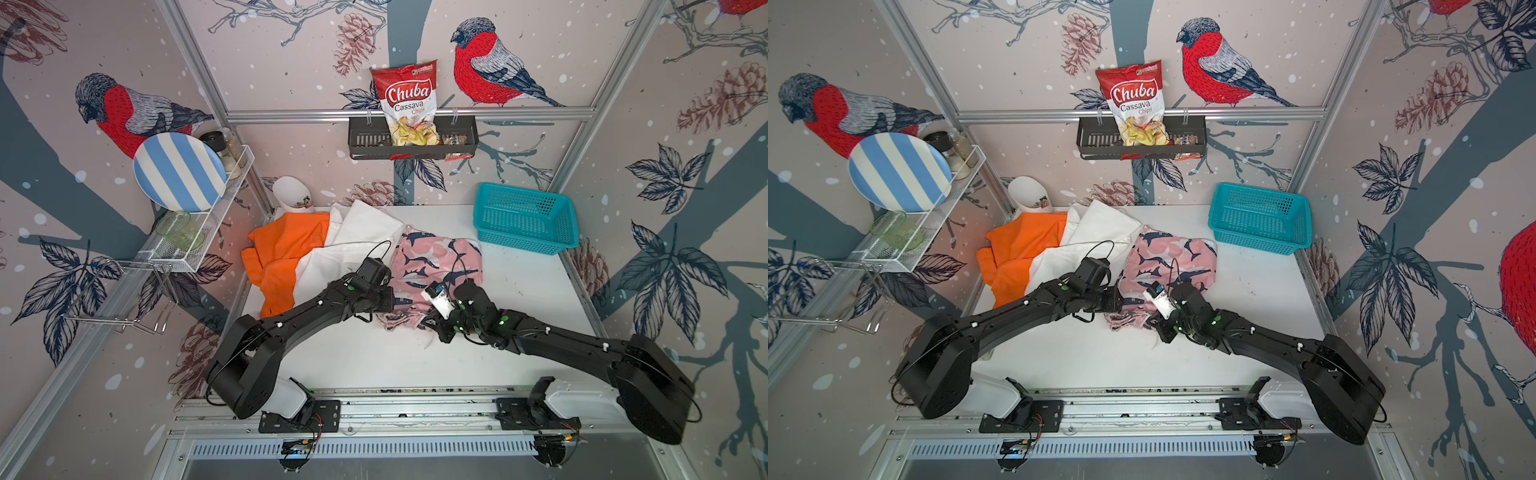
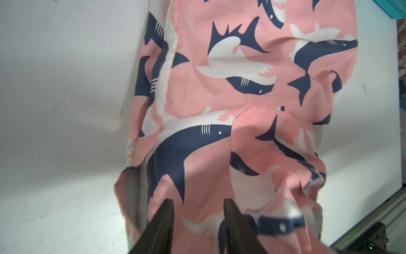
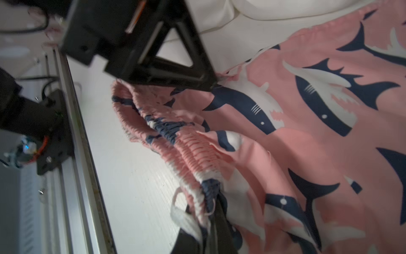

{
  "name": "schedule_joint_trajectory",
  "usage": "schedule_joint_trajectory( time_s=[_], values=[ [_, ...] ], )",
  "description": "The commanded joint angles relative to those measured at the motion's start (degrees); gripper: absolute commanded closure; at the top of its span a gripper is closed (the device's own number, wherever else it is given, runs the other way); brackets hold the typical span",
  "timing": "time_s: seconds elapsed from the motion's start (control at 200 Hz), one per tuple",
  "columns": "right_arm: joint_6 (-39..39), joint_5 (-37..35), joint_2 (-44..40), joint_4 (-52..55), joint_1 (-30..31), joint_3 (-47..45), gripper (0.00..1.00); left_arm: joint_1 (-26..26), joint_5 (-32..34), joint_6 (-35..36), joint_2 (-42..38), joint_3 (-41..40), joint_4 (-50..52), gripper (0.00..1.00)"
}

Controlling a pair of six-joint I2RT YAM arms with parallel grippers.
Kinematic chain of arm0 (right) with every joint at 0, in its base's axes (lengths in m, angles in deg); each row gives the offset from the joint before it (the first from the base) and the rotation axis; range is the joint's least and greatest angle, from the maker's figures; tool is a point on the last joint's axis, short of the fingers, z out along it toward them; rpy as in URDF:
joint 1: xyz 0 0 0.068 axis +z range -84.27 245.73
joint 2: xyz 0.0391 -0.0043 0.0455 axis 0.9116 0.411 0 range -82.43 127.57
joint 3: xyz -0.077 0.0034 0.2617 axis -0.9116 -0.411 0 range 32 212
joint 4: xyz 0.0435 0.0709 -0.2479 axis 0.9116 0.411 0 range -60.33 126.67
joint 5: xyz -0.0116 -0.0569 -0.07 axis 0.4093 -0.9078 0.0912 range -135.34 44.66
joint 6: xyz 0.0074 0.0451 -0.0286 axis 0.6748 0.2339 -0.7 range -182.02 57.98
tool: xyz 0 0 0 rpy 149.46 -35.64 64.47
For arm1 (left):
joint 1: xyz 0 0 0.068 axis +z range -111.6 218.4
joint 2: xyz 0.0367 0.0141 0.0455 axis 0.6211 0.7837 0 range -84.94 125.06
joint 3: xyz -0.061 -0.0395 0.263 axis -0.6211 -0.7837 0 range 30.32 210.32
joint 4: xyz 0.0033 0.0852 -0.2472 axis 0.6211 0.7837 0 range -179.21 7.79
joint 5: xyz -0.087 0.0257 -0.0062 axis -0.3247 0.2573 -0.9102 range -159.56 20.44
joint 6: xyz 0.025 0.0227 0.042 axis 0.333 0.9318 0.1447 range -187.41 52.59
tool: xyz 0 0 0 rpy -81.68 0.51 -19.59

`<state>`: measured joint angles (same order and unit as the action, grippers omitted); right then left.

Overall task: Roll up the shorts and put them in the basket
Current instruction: Roll the shorts at the center of the board.

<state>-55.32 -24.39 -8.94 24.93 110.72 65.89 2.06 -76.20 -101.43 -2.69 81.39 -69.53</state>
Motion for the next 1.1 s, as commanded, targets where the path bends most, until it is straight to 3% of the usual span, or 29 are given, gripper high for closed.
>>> schedule_joint_trajectory(
  time_s=[0.0,0.22,0.46,0.625,0.795,0.985,1.096],
  values=[
    [10.7,13.8,3.2,-4.2,-4.8,1.3,1.00,0.6,2.6,-0.2,-2.8,0.5,5.1,0.55],
    [17.7,19.7,13.8,-6.1,-9.5,2.4,1.00,0.6,-1.1,-2.0,-5.7,-0.4,5.3,0.51],
    [31.1,19.7,21.5,-9.2,-10.1,2.4,1.00,-0.7,-2.7,-3.8,-7.1,-1.1,6.8,0.47],
    [37.9,18.8,24.1,-10.1,-10.2,2.1,1.00,-3.3,-2.4,-4.0,-7.8,0.0,8.2,0.44],
    [38.9,18.4,24.5,-8.7,-10.1,2.8,1.00,-4.3,-4.8,-3.2,-4.0,0.0,4.4,0.37],
    [37.9,17.1,24.4,-6.2,-9.4,3.0,1.00,-4.3,-2.5,-1.1,4.7,4.8,2.9,0.53],
    [35.0,12.8,23.9,-1.1,-8.6,3.9,0.87,-3.3,5.2,-1.1,9.9,7.8,4.7,0.67]
  ],
)
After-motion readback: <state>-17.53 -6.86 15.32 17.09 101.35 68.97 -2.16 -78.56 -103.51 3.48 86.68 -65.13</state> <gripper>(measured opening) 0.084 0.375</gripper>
